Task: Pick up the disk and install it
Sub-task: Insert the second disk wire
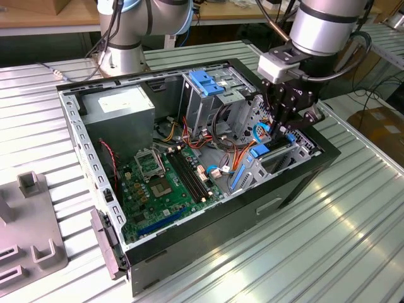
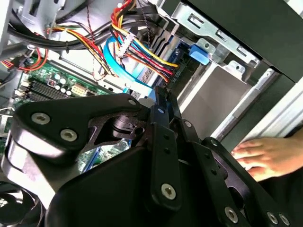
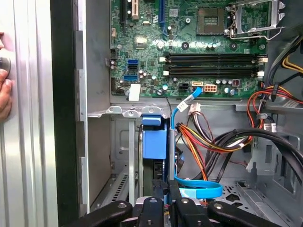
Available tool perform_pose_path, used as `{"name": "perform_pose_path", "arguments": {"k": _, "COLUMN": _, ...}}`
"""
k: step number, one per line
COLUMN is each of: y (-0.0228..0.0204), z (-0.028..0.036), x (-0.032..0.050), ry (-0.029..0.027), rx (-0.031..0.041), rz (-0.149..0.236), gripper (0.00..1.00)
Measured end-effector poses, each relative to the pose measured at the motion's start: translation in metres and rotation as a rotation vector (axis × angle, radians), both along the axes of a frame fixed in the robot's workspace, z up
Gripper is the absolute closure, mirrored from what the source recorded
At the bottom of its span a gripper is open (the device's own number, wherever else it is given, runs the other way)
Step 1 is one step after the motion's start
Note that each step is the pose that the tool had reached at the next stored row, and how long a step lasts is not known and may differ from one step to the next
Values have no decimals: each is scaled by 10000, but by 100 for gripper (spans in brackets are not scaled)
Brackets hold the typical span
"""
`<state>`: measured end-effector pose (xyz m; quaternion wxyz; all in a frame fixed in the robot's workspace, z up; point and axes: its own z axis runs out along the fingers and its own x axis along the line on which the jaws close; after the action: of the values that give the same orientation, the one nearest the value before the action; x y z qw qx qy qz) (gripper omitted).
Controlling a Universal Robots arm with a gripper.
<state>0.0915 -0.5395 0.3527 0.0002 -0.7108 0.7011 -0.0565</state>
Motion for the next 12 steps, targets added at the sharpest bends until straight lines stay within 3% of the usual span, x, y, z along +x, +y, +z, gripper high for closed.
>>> {"name": "perform_pose_path", "arguments": {"k": 3, "y": -56, "z": -15, "x": 0, "ry": -5, "rx": 159, "rz": 0, "gripper": 84}}
{"name": "perform_pose_path", "arguments": {"k": 5, "y": -66, "z": -22, "x": 0, "ry": -6, "rx": 225, "rz": 0, "gripper": 84}}
{"name": "perform_pose_path", "arguments": {"k": 12, "y": -69, "z": -61, "x": 6, "ry": -8, "rx": 264, "rz": 0, "gripper": 84}}
